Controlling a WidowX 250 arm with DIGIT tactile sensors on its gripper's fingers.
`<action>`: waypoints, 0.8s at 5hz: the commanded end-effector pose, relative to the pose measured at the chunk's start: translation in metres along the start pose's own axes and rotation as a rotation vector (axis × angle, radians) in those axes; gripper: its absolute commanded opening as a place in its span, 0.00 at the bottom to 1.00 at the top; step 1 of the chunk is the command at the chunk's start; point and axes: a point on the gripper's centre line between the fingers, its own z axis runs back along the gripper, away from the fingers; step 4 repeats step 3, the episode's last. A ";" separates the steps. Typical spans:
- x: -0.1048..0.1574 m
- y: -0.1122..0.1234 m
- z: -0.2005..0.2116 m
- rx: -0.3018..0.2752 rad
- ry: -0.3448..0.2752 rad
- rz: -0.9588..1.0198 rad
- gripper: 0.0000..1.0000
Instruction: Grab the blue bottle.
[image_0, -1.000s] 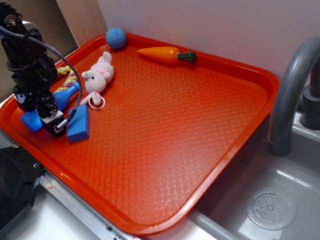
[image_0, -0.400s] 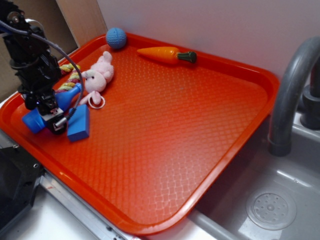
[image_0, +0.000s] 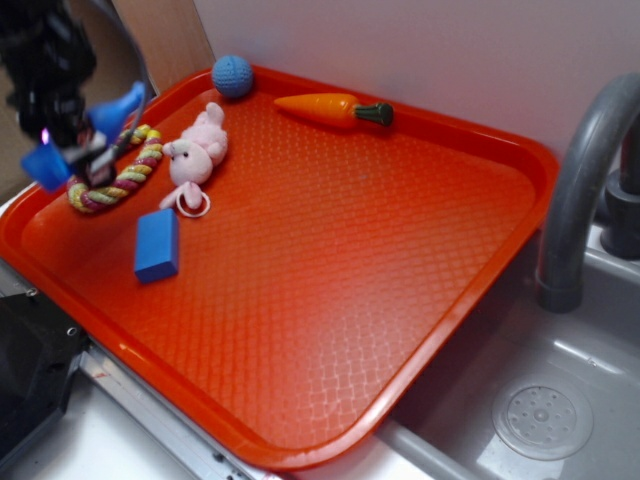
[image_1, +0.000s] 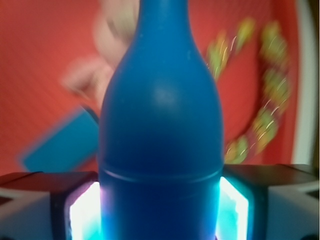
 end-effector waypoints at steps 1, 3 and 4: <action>0.009 -0.038 0.092 -0.099 -0.085 -0.092 0.00; 0.009 -0.057 0.107 -0.137 -0.107 -0.089 0.00; 0.009 -0.057 0.107 -0.137 -0.107 -0.089 0.00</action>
